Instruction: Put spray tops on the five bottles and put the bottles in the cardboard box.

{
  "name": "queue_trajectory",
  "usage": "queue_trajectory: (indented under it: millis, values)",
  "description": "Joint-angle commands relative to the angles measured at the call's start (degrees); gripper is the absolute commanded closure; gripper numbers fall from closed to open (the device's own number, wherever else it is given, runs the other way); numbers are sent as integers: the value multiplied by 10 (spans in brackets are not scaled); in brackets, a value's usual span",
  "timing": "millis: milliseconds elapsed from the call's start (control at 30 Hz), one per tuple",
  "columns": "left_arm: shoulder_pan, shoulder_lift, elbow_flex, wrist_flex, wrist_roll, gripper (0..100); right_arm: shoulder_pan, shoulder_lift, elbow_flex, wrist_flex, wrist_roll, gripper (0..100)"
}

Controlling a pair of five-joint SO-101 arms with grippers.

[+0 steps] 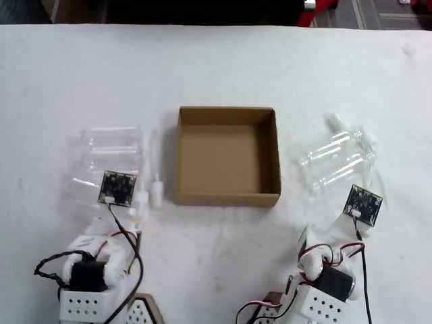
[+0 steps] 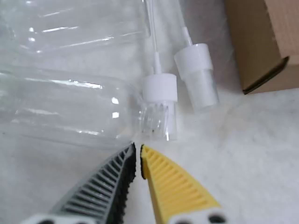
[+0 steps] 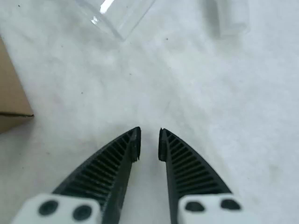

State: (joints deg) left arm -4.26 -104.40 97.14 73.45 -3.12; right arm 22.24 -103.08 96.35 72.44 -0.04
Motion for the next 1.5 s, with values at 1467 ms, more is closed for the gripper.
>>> queue_trajectory:
  millis: [1467]
  values:
    - [-51, -5, -329, 10, 5, 976, -102, -4, 5, 3, 11, 947]
